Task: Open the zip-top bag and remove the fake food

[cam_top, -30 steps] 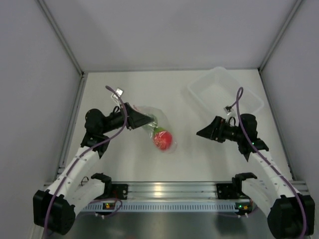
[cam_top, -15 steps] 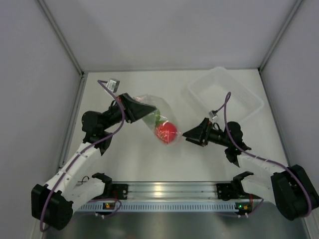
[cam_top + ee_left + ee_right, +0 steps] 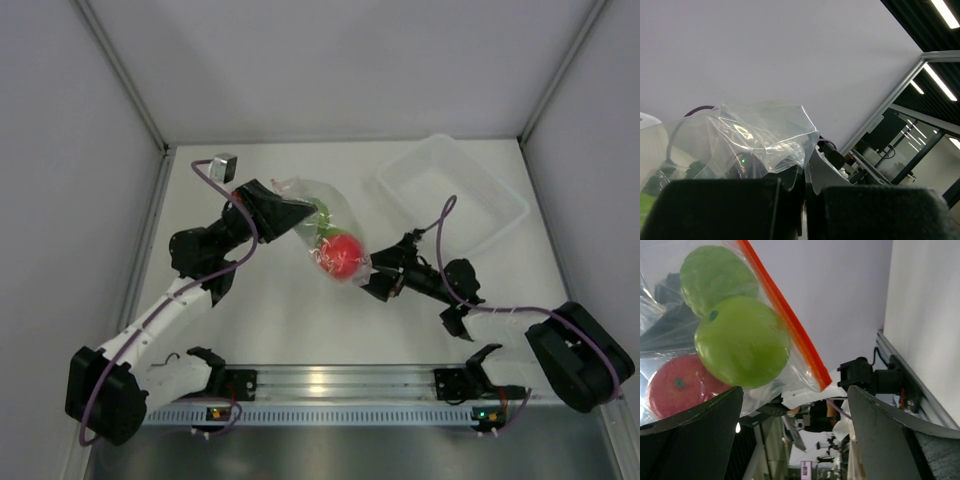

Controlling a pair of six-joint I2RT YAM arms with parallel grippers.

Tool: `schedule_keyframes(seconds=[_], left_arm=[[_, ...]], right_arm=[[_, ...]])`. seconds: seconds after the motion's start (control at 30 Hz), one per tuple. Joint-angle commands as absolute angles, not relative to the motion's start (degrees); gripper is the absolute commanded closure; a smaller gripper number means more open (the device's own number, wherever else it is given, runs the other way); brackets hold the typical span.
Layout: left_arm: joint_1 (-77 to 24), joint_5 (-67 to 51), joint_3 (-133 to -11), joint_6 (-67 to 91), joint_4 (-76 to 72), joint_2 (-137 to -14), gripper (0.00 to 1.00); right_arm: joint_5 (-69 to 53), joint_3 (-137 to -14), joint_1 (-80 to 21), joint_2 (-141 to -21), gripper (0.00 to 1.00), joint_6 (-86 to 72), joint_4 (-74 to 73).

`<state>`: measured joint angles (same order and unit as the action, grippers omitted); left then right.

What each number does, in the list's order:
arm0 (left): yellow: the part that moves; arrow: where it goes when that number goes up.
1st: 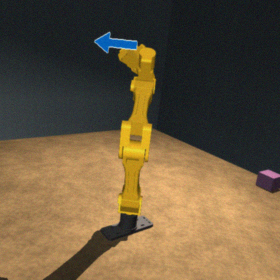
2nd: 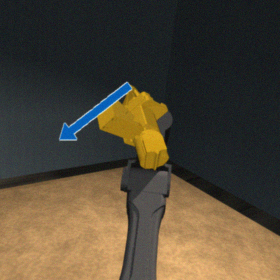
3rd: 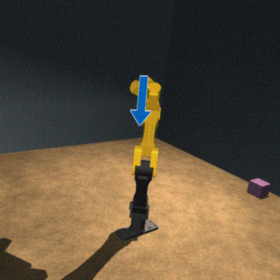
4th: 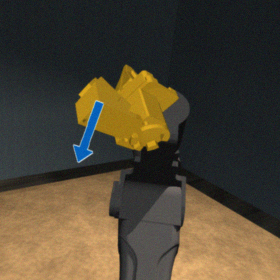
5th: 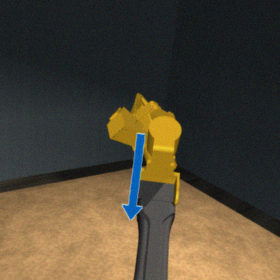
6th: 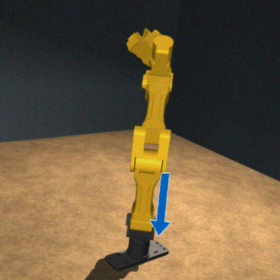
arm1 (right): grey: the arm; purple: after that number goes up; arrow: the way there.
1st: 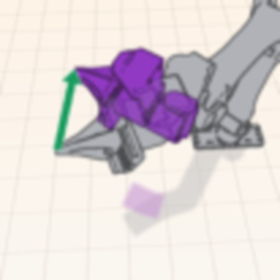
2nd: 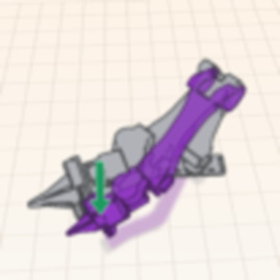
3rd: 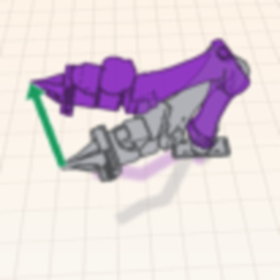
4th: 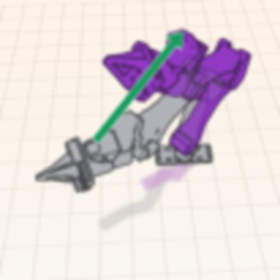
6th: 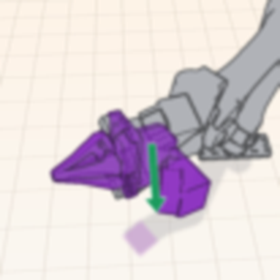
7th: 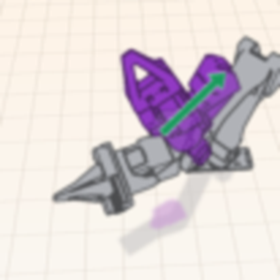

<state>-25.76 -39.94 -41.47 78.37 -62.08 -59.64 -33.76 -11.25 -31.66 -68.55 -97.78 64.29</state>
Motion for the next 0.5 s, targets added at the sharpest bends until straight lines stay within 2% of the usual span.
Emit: schedule_keyframes(seconds=[0.0, 0.13, 0.27, 0.47], left_arm=[[-27.2, -38.2, -44.5, 80.3, -73.7, -61.7, 1.0], [-28.6, -37.7, -45.2, 80.2, -76.3, -62.8, 1.0], [-29.9, -37.4, -45.3, 79.2, -76.3, -62.8, 1.0], [-30.1, -37.2, -43.5, 77.7, -76.5, -61.3, 1.0]], right_arm=[[-29.4, -14.2, -34.6, -72.0, 0.14, -107.2, 80.0], [-26.7, -15.6, -36.5, -79.3, 0.19, -113.1, 90.4], [-23.5, -17.4, -39.6, -84.4, 0.3, -116.3, 98.0], [-22.9, -19.8, -41.0, -83.0, 0.33, -117.1, 97.9]])
